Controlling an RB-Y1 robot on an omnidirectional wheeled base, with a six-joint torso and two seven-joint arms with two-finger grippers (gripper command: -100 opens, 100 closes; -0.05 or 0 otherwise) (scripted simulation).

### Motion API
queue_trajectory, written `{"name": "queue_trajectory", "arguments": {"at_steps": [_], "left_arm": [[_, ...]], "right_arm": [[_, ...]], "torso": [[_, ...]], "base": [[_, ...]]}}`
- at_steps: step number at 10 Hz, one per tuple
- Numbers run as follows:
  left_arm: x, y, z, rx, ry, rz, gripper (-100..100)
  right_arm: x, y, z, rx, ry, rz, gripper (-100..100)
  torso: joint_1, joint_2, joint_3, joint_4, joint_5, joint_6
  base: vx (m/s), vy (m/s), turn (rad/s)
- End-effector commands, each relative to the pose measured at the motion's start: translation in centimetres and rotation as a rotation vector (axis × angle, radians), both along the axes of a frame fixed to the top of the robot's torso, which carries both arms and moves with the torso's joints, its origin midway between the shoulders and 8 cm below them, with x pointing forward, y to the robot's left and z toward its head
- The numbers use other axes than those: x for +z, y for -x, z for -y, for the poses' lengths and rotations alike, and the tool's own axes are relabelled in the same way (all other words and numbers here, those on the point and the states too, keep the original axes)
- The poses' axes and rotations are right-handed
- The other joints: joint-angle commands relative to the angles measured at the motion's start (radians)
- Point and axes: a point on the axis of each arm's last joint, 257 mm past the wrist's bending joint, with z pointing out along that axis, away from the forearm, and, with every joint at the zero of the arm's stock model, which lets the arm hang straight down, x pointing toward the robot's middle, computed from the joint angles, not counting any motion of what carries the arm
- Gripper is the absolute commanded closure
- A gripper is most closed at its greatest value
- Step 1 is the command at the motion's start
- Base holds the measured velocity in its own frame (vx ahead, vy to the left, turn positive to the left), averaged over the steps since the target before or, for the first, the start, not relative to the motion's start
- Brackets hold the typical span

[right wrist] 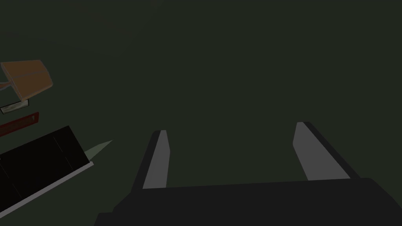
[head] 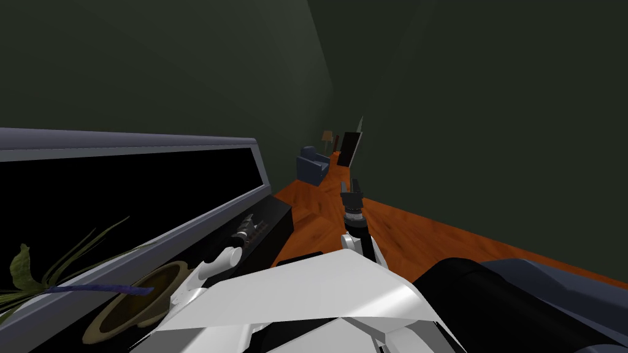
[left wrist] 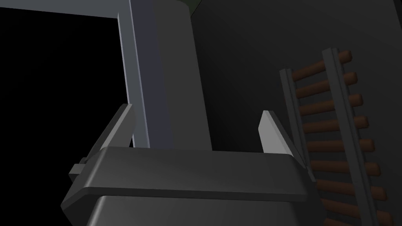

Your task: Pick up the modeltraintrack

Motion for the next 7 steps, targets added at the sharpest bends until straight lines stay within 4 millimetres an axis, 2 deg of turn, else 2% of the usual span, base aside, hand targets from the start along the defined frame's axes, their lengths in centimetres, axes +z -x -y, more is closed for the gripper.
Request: {"name": "queue_trajectory", "arguments": {"at_steps": [1, 4, 7], "left_arm": [[-1.8, 0.7, -0.9, 0.017, 0.014, -0.048, -100], [-4.1, 1.6, -2.1, 0.044, 0.039, -0.115, -100], [-7.0, 2.9, -4.2, 0.094, 0.087, -0.219, -100]], "right_arm": [[0.0, 0.0, 0.0, 0.0, 0.0, 0.0, 0], [0.0, 0.0, 0.0, 0.0, 0.0, 0.0, 0], [0.0, 0.0, 0.0, 0.0, 0.0, 0.0, 0]], "torso": [[0.0, 0.0, 0.0, 0.0, 0.0, 0.0], [-0.001, 0.0, 0.0, 0.0, 0.0, 0.0], [0.0, 0.0, 0.0, 0.0, 0.0, 0.0]], "base": [[0.034, -0.032, 0.007], [0.028, -0.039, 0.009], [0.032, -0.032, 0.013]]}}
